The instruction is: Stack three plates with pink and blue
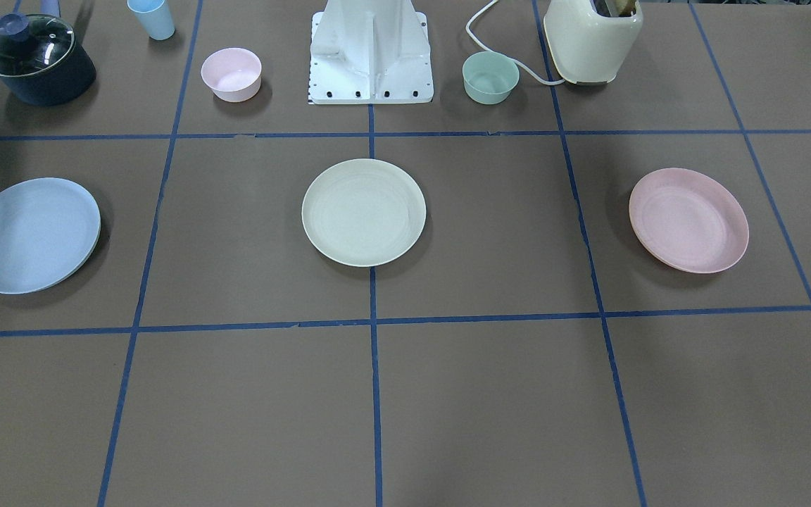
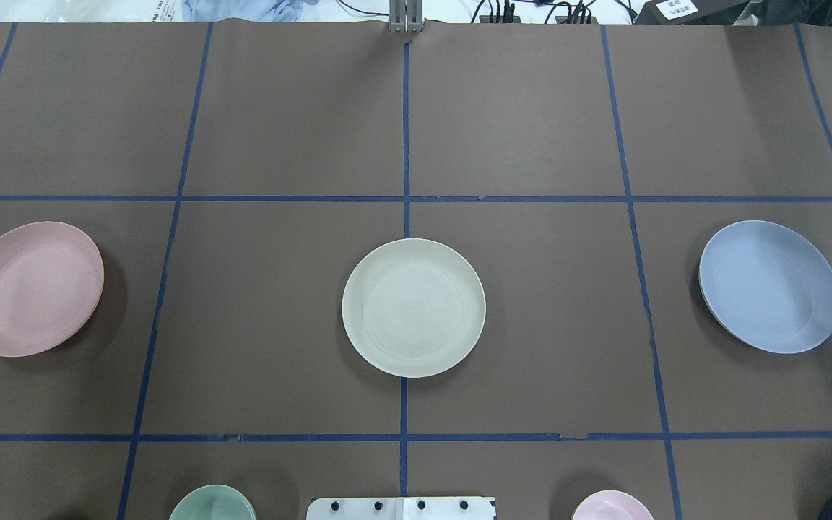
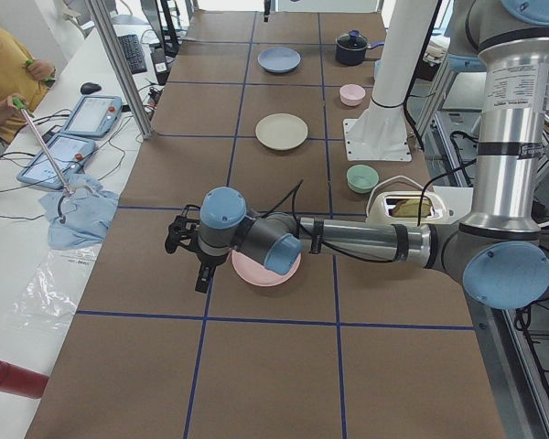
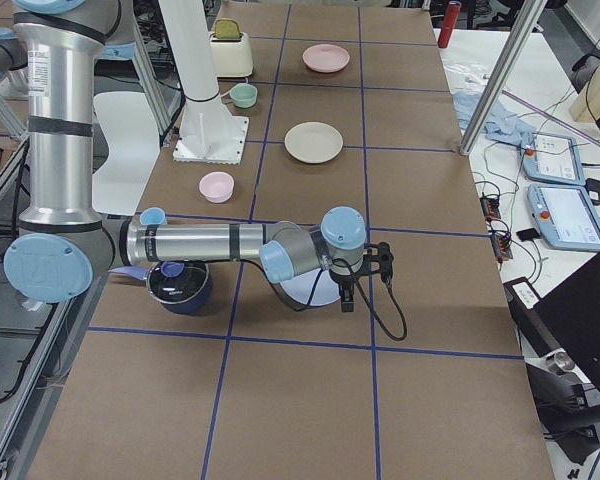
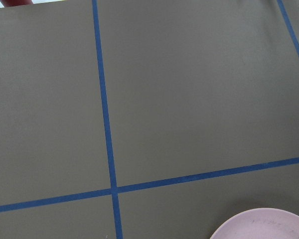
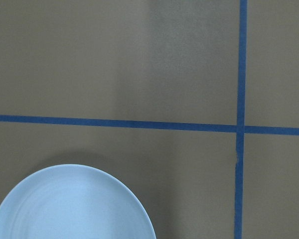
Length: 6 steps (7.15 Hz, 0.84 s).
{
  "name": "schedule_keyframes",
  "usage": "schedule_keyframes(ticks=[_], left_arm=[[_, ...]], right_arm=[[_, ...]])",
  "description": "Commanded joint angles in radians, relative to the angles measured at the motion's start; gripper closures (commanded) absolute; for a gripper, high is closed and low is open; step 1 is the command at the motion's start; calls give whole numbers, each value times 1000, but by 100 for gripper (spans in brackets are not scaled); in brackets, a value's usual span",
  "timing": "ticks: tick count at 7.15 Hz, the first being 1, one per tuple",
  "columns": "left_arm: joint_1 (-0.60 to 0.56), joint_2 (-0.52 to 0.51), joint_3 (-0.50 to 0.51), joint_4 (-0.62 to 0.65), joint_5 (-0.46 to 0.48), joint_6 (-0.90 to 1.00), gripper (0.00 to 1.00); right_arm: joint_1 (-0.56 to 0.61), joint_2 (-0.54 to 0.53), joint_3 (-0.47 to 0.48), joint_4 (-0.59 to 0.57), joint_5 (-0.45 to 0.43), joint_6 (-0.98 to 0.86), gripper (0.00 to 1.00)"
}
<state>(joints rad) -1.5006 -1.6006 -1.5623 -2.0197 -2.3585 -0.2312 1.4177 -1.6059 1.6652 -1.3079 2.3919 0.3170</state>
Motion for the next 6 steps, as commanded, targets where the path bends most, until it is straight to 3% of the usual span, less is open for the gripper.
schedule_keyframes(ticks=[1, 6], left_arm=[[-1, -38, 57, -11, 7, 33, 1], [10, -32, 64, -21, 1, 26, 1]], right_arm=[[13, 50, 2, -159, -13, -13, 0], [12, 50, 8, -146, -7, -1, 0]])
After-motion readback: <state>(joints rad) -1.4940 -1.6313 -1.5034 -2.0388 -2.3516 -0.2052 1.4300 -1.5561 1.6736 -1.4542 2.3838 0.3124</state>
